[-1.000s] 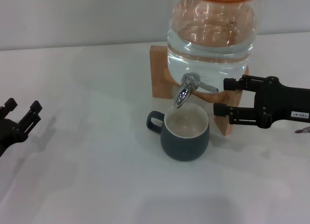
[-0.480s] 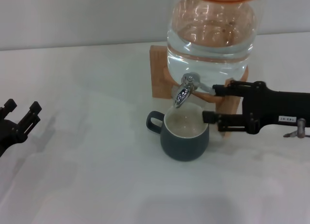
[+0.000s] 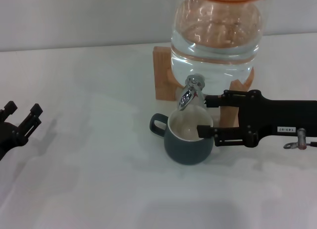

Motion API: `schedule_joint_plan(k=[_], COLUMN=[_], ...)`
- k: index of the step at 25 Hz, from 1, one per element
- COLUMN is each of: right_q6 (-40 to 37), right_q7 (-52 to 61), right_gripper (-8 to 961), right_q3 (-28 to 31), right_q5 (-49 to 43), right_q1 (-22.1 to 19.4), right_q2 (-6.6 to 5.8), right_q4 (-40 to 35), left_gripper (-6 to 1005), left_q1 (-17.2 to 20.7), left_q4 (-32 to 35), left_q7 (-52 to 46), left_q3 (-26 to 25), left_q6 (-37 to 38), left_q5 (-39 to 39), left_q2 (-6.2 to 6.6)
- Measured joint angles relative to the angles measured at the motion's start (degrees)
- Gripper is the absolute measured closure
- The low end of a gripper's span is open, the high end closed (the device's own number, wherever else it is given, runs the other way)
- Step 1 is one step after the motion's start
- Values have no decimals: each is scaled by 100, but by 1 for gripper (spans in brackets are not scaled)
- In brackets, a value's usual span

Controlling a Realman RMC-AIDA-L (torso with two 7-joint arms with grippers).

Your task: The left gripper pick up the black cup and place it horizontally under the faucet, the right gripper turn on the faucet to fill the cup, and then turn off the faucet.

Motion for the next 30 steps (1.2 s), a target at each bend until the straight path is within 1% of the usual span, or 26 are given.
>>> schedule_joint_plan(k=[4,9,16,23,27,30], right_q6=[42,319,412,21,-452,-741], right_q7=[2,29,79,76,80,80], right_gripper=[173,174,174,173,173,173], right_q3=[-23,-32,-415,-1088,-1564,-1804], right_q5=[2,53,194,453,521,546], right_q1=[-24,-134,-184,-60,-6,1], right_q2=[-2,-3,4,11,19,21], right_q4=[-48,-71,-118,-153,-318,-451], left_gripper=[279,279,278,278,278,278], left_q1=[0,0,-18,-22,-4,7], left_q4=[0,0,0,0,0,0], left_q7=[0,0,29,35,35,35], left_q3=[0,0,0,0,0,0], left_q6=[-1,-14,12,16,16,16], left_q5=[0,0,0,0,0,0], left_q2=[0,0,0,0,0,-3])
